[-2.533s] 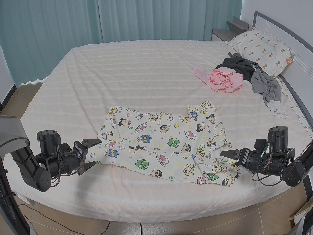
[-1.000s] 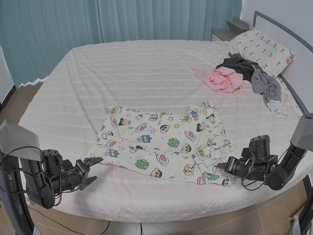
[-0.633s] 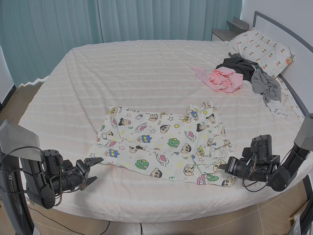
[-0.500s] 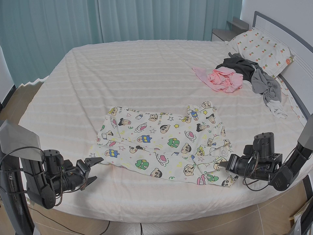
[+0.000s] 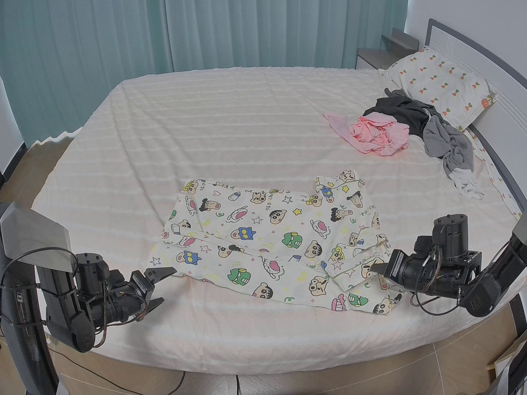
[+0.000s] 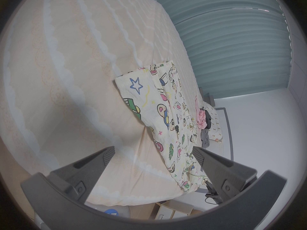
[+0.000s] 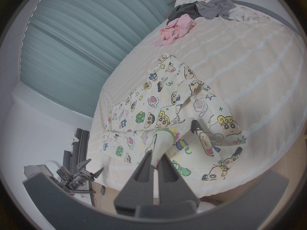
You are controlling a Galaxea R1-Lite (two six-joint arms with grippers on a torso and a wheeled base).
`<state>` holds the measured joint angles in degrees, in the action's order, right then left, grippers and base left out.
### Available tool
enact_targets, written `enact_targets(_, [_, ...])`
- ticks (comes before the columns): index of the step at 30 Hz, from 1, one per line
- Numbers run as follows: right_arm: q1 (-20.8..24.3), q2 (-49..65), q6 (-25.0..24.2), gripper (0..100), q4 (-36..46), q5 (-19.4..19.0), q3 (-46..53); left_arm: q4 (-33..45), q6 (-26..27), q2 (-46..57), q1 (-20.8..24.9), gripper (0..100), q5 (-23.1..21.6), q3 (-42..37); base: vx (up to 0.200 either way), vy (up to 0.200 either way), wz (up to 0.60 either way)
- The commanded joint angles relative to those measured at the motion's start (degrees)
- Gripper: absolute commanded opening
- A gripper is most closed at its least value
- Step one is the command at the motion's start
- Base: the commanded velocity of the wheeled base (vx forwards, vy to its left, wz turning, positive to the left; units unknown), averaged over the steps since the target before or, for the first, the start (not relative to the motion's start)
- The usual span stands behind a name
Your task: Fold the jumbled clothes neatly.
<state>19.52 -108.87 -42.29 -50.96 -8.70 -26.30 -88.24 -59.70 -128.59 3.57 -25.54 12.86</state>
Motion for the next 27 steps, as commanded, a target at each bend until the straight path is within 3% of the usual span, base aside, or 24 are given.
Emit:
enact_targets(1, [0.87,2.00,-1.13,0,0.07,-0.08,-0.60,-0.01,0.02,-0.52,0.21,100,0.75,0.15,0.000,0.000,0.00])
enact_targets(9, [1.14,4.37,-4.64,0,0.60,-0.26,-1.39,-0.01,0.20,-2.90,3.02,100,7.70,1.90,0.000,0.000,0.00])
enact_targets(18, [1.84,6.48,-5.00,0,4.37,-0.26,-2.18,-0.01,0.55,-3.07,3.11,100,7.87,1.90,0.000,0.000,0.00])
enact_targets(27, [3.25,7.89,-4.64,0,16.68,-0.17,-4.55,-0.01,0.63,-3.16,3.11,100,7.96,1.90,0.000,0.000,0.00])
